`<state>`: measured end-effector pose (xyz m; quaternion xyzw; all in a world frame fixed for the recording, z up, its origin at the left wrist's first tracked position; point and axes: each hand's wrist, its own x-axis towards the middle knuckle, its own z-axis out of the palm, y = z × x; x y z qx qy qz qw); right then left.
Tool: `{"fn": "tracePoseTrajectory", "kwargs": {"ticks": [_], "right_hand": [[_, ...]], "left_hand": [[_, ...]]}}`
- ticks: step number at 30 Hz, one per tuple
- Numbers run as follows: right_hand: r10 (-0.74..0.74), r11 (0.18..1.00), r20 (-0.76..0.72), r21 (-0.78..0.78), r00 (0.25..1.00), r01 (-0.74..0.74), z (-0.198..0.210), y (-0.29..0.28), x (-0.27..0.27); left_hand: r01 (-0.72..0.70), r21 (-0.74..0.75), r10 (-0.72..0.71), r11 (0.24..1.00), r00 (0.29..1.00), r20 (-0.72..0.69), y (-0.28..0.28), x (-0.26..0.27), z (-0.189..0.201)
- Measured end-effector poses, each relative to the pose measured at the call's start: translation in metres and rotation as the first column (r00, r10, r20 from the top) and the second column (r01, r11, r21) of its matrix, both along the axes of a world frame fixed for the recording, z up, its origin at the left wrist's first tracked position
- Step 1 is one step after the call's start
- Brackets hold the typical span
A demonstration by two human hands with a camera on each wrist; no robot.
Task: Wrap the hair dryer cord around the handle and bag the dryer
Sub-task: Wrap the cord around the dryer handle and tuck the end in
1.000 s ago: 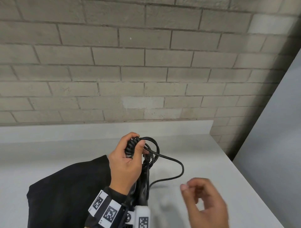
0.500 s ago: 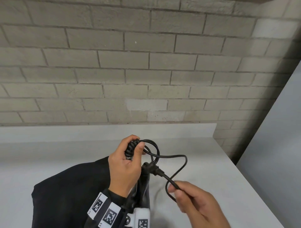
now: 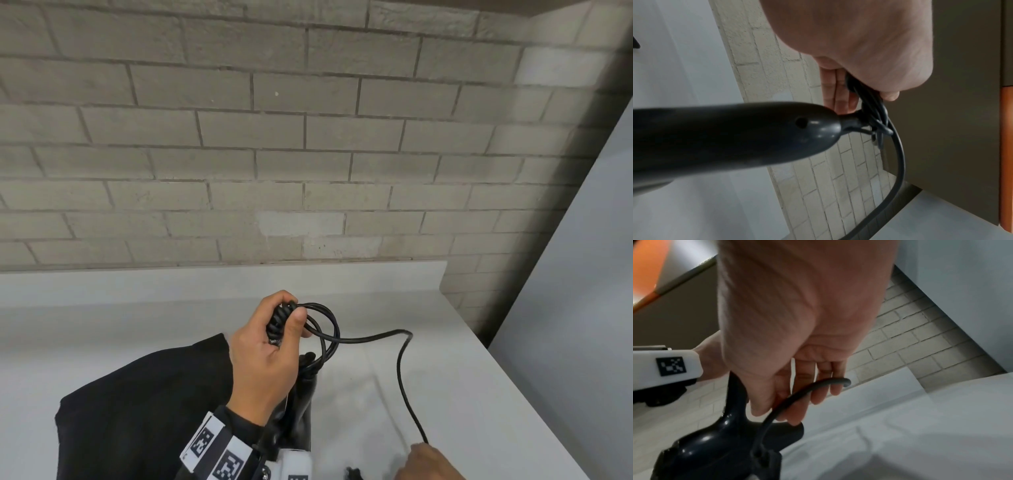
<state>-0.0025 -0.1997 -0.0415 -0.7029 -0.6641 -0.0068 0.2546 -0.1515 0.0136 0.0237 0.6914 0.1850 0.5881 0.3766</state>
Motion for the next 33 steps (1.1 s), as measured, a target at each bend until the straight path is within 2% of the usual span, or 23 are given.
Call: {"fn": "tracePoseTrajectory", "kwargs": {"ticks": [1,2,3,5,6,8,9,10,12,13,18,22,26,29,31,33], "right_hand": [[0.044,0.999,0.028,-0.001,0.999,-0.044,0.000,0.005,-0.002],[0.051,0.994,0.087,0.091,0.995,-0.059,-0.005,0.010,-0.002],[0.034,0.981,0.053,0.189,0.998,-0.043,-0.002,0.015,-0.009],[-0.016,0.867,-0.061,0.497,0.998,0.045,0.010,0.027,-0.021],[-0.044,0.776,-0.094,0.624,0.995,0.093,0.020,0.034,-0.027],[-0.159,0.672,-0.121,0.713,0.980,0.198,0.044,0.048,-0.036],[-0.189,0.694,-0.122,0.686,0.974,0.220,0.054,0.052,-0.037],[-0.197,0.753,-0.108,0.620,0.974,0.221,0.060,0.057,-0.035],[-0.156,0.873,-0.086,0.454,0.984,0.178,0.067,0.063,-0.029],[-0.112,0.903,-0.091,0.406,0.990,0.140,0.070,0.065,-0.026],[0.090,0.880,0.002,0.469,0.996,-0.081,0.100,0.066,-0.015],[0.155,0.856,-0.001,0.500,0.988,-0.134,0.130,0.074,-0.015],[0.203,0.871,-0.141,0.478,0.969,-0.113,0.146,0.086,-0.020],[0.223,0.903,-0.313,0.423,0.923,-0.074,0.149,0.092,-0.025],[0.243,0.923,-0.484,0.383,0.841,-0.046,0.147,0.098,-0.027],[0.258,0.929,-0.653,0.370,0.712,0.002,0.140,0.103,-0.028]], "left_hand": [[-0.002,0.008,0.002,1.000,1.000,-0.011,-0.001,0.000,0.000],[-0.001,0.013,0.001,1.000,1.000,-0.019,-0.003,0.001,0.000],[0.005,0.015,-0.005,1.000,1.000,-0.024,-0.005,0.001,0.000],[0.022,0.021,-0.021,1.000,0.999,-0.034,-0.009,0.001,0.000],[0.029,0.028,-0.027,0.999,0.999,-0.042,-0.011,0.001,0.000],[0.039,0.043,-0.037,0.998,0.998,-0.057,-0.015,0.002,0.001],[0.041,0.050,-0.038,0.998,0.997,-0.063,-0.016,0.003,0.002],[0.041,0.057,-0.037,0.998,0.997,-0.070,-0.017,0.003,0.002],[0.039,0.069,-0.033,0.997,0.996,-0.080,-0.018,0.002,0.002],[0.039,0.074,-0.033,0.996,0.996,-0.080,-0.017,0.001,0.002],[0.042,0.120,-0.031,0.992,0.995,-0.090,-0.015,-0.005,0.003],[0.062,0.198,-0.042,0.978,0.994,-0.105,-0.017,-0.006,0.005],[0.116,0.246,-0.097,0.962,0.991,-0.089,-0.015,-0.011,0.009],[0.155,0.256,-0.138,0.954,0.987,-0.084,-0.016,-0.011,0.008],[0.144,0.258,-0.129,0.955,0.989,-0.075,-0.016,-0.011,0.007],[0.138,0.270,-0.124,0.953,0.990,-0.069,-0.016,-0.011,0.005]]}}
